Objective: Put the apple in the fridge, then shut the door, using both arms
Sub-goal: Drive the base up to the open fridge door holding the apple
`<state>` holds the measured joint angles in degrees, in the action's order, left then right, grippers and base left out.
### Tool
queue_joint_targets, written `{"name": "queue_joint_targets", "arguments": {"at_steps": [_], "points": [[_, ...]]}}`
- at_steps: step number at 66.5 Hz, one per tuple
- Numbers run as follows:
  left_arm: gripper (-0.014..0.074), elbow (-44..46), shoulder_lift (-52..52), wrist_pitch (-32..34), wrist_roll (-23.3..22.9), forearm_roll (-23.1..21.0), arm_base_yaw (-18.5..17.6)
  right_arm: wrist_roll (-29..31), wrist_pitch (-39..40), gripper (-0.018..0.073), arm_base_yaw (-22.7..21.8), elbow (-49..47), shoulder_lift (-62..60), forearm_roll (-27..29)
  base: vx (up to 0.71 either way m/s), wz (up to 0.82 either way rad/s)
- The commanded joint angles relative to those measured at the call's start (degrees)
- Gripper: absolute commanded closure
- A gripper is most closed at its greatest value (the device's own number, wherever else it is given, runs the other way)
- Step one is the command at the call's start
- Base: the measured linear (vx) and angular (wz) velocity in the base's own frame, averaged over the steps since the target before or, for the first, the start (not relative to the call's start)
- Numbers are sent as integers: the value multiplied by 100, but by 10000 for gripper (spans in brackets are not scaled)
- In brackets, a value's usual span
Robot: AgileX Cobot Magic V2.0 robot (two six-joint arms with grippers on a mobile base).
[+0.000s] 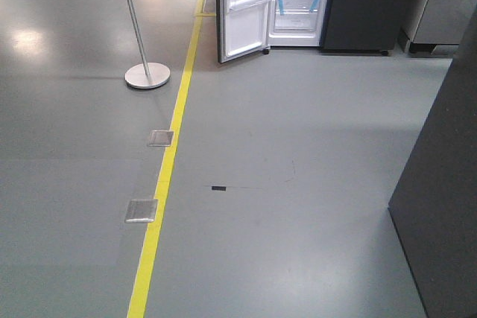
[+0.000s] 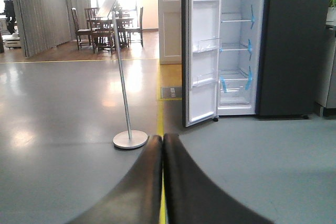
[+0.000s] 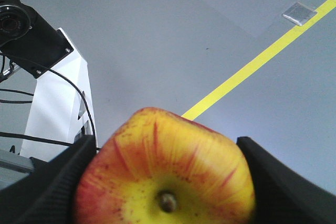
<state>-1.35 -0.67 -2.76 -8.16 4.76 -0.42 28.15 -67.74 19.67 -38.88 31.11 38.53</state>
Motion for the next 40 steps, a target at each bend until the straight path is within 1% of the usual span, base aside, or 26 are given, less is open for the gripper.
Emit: {"name": "queue_joint_targets", "arguments": {"at_steps": [1, 40], "points": [[603, 96, -82, 452, -49, -5, -12, 48, 227, 368, 6, -149, 30, 274, 26, -1], [603, 96, -82, 452, -49, -5, -12, 48, 227, 368, 6, -149, 30, 274, 29, 1]]}}
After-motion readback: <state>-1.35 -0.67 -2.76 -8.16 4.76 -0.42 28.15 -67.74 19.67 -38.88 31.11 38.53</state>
